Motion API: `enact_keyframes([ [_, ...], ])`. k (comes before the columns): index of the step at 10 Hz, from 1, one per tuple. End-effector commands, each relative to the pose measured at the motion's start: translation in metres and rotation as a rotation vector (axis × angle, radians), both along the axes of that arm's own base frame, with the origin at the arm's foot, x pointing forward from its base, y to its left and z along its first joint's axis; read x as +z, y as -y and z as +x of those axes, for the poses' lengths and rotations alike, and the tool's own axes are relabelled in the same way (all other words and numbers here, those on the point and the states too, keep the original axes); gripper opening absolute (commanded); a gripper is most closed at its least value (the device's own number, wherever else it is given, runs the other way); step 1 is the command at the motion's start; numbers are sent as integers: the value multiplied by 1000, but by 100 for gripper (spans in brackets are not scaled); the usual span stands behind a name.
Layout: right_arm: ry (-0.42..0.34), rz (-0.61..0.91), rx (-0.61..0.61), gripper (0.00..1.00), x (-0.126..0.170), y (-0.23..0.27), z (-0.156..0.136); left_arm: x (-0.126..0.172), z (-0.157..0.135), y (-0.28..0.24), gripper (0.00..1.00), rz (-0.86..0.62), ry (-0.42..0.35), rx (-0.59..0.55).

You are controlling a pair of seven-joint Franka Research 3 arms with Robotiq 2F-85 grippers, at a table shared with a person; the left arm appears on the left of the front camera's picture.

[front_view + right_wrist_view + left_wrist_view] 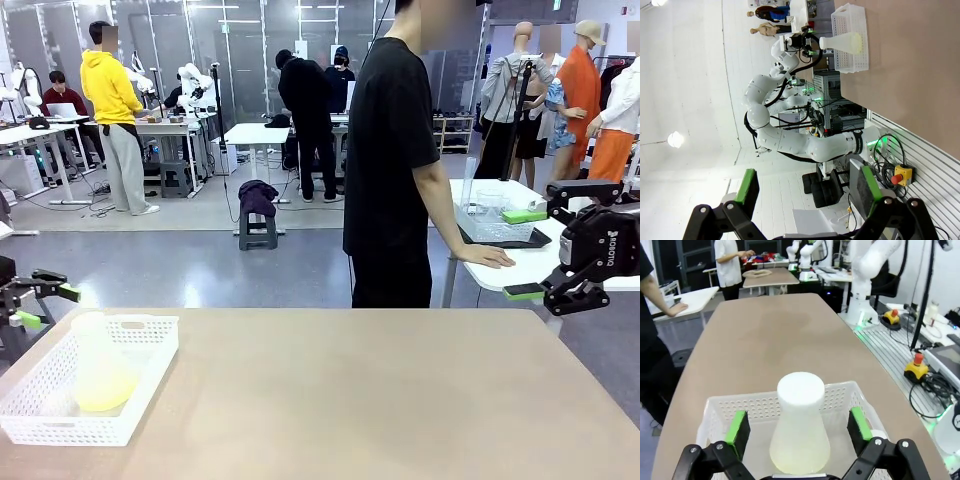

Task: Prepare the solutions needed for the experiment.
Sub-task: When the human places the Big flask in the center of the table, pick up the Big flask and place it in the left Organizing basket.

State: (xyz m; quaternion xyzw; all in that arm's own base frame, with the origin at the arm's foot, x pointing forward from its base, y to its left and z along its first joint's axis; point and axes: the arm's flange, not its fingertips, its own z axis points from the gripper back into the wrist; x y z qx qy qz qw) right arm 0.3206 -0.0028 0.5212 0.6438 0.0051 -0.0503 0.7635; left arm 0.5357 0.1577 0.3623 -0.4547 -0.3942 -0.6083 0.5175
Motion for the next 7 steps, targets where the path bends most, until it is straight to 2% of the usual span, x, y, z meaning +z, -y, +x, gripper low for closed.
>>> enact_keyframes([
  [1,12,12,3,100,2,0,0,25,-17,2,100,-21,-173,128],
  [2,12,12,3,100,2,0,0,40,-37,7,100,-51,-284,165],
  [3,12,12,3,100,2,0,0,52,-55,19,100,-94,-457,231],
  [5,12,12,3,100,2,0,0,58,-76,35,100,-107,-678,346],
  [6,12,12,3,100,2,0,0,65,-84,36,100,-236,-884,260],
  [7,12,12,3,100,2,0,0,71,-86,30,100,-307,-1020,304],
])
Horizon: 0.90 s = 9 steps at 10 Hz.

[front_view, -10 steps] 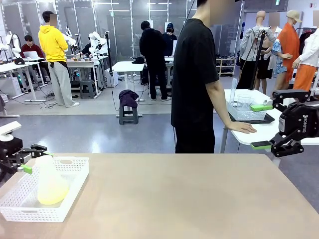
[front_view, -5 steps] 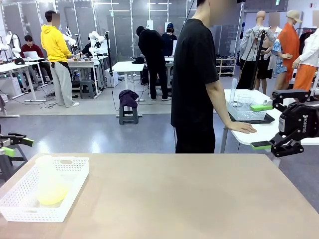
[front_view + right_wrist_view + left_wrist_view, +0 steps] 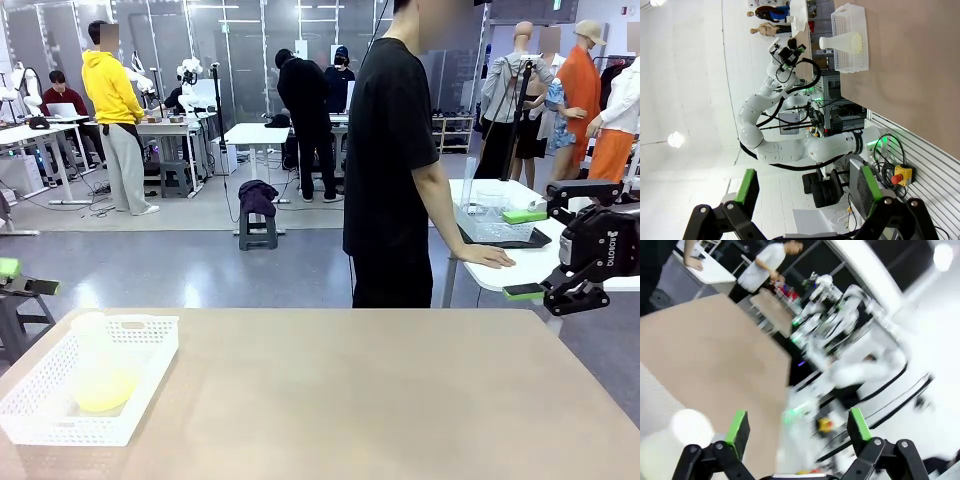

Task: Prepare the solutions needed for the experiment.
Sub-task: When the human places the Big flask in the center of the table, pick up the Big flask and place it in the left Organizing basket.

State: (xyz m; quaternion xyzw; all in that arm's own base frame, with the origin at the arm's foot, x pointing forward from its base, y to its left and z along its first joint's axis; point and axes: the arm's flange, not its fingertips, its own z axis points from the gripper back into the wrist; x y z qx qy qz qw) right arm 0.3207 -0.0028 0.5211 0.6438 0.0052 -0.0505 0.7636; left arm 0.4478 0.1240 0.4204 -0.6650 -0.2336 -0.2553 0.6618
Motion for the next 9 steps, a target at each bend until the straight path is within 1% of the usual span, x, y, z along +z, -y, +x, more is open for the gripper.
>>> enact_keyframes([
  [1,12,12,3,100,2,0,0,14,3,-6,100,-101,-146,207],
  [2,12,12,3,100,2,0,0,13,3,-11,100,-128,-216,218],
  [3,12,12,3,100,2,0,0,13,4,-17,100,-127,-257,219],
  [4,12,12,3,100,2,0,0,4,1,-11,100,-104,-179,121],
  [9,12,12,3,100,2,0,0,4,1,-11,100,-104,-179,121],
])
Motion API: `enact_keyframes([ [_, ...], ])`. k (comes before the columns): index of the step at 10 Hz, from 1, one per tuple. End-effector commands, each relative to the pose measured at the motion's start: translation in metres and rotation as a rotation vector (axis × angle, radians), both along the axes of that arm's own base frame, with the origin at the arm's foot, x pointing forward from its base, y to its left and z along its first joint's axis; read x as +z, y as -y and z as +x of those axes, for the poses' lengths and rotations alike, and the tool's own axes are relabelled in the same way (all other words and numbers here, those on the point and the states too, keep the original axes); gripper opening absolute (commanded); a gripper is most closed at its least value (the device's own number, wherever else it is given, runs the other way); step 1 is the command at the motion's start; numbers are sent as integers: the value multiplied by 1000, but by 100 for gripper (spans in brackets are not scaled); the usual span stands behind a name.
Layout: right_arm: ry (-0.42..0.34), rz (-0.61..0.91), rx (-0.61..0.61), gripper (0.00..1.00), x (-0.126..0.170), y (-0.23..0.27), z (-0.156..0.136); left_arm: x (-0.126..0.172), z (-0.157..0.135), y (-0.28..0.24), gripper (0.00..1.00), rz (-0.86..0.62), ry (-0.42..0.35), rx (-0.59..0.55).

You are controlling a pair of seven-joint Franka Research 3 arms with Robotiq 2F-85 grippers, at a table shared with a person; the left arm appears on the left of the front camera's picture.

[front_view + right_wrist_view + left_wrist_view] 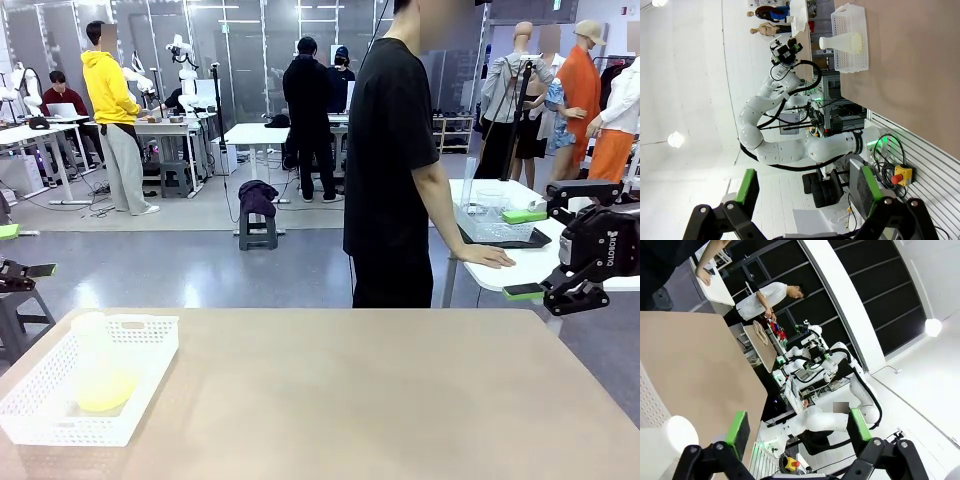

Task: Prepare the solutions needed for the experiment.
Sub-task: When the human places the Big flask in the center of the table, pick up the Big flask and place it in the left Organizing basket.

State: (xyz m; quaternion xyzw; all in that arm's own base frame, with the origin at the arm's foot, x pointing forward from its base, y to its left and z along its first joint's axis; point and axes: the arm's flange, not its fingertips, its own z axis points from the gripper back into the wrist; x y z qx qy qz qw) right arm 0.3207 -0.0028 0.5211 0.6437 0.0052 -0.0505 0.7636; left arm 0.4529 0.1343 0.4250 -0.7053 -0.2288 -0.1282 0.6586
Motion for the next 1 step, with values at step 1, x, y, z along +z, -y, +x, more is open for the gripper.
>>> enact_keyframes([
  [1,12,12,3,100,2,0,0,-1,-4,-1,100,10,16,-21],
])
